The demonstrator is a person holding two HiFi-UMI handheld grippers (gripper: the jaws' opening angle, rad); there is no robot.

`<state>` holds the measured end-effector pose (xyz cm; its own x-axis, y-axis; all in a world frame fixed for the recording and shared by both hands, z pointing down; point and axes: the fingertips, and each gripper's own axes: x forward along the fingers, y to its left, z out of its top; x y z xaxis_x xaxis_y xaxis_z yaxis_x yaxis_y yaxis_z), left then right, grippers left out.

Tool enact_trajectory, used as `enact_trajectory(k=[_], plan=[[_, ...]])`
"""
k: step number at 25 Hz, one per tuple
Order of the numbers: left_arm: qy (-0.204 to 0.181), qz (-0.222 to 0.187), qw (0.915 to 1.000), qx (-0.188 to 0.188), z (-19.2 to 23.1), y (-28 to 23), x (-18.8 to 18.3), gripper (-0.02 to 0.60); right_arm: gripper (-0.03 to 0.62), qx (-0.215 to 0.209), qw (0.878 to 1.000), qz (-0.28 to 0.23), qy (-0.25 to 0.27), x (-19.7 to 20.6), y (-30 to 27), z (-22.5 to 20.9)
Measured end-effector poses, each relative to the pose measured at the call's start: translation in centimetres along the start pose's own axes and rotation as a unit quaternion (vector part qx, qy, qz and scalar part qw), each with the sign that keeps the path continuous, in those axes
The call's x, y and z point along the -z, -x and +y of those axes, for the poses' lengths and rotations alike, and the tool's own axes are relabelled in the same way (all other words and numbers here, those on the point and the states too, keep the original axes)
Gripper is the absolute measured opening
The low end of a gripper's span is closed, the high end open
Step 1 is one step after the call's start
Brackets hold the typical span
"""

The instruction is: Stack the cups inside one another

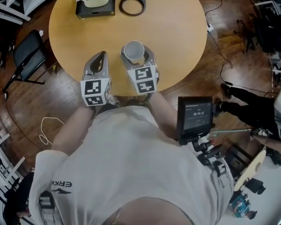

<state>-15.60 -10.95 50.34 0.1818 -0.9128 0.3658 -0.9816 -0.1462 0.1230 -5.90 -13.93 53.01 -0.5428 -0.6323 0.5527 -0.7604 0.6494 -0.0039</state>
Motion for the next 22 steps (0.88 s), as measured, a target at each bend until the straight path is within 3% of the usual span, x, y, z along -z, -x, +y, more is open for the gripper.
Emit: enact_trajectory(k=[14,22], plan=[[0.007,0.024,0.9997,-0.001,0.8,-2.4,1.6,0.002,0.33,-0.017,0.998,0.057,0.003,4.0,-3.5,0.2],[0.01,0.024,0.9997,-0.003,1.1,-2.6,1.5,0.002,0.365,-0.026,0.998,0.064,0.003,4.2,-3.8,0.5]])
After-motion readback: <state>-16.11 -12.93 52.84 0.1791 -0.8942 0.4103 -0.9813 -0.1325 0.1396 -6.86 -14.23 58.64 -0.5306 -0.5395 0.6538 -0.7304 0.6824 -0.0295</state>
